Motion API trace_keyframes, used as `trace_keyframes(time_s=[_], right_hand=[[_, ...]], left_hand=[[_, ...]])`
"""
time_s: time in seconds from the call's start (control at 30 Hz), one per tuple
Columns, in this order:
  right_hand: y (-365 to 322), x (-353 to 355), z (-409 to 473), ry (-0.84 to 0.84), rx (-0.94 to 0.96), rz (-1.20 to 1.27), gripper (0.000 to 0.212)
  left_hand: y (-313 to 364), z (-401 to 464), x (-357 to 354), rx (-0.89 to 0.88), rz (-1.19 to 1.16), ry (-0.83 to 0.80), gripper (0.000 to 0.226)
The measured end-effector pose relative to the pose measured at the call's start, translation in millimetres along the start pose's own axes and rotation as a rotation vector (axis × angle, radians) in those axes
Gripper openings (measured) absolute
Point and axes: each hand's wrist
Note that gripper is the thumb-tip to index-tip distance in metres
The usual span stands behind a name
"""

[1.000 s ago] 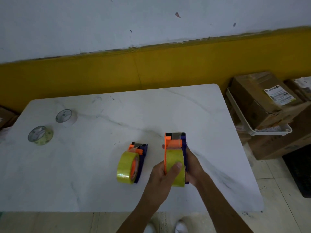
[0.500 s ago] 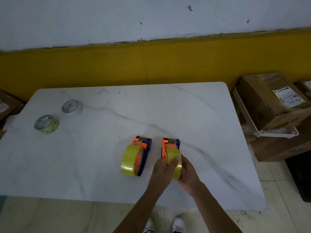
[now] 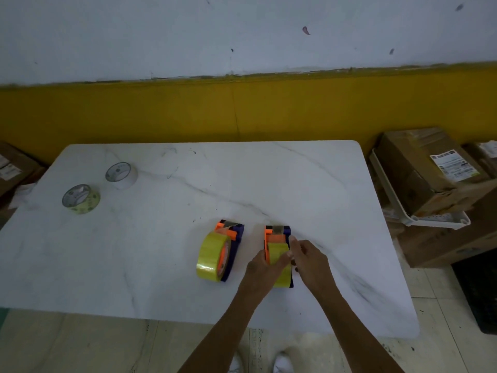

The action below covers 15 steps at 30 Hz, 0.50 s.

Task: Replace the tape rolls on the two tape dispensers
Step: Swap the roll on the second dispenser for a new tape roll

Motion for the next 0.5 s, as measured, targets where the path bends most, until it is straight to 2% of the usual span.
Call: trace_keyframes(time_s=[0.07,0.17,0.2,0.23,0.33,0.37,0.5], right_hand=[[0.4,0.1,-4.4,-0.029,-0.017,0.022,0.035],[-2.6,4.1,-10.6,-0.061,-0.006,0.002,0.040],[-3.6,6.7,-11.7,-0.044,0.000,0.012,0.040],[-4.2,9.5,-12.7,-0.008,0.003,0.026,0.039],[-6.2,19.5,-14.8,0.035,-0.007,0.048,0.036],[-6.8,22.2,-16.2,0.017,-0.014,0.031,0.037],[-18.9,27.9,-30.2,0.016,-0.020,0.005,0.044]], left_hand=[[3.1,-11.6,15.9,-0.087,0.244,0.082,0.055],[-5.1,-31.1,51.2,-0.510,0.657,0.580,0.047],[-10.1,-30.8,62.8,-0.561,0.729,0.697,0.051],[-15.2,-27.4,74.4,-0.497,0.744,0.734,0.059],[-28.9,-12.9,92.7,-0.082,0.638,0.543,0.084],[-32.0,-10.2,91.6,-0.026,0.609,0.494,0.085],[-30.0,-16.3,86.6,-0.040,0.588,0.442,0.082]])
Point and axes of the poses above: each hand's wrist, its own z-axis towards the middle knuckle, its own x-axis out of the back of the hand, y = z × x
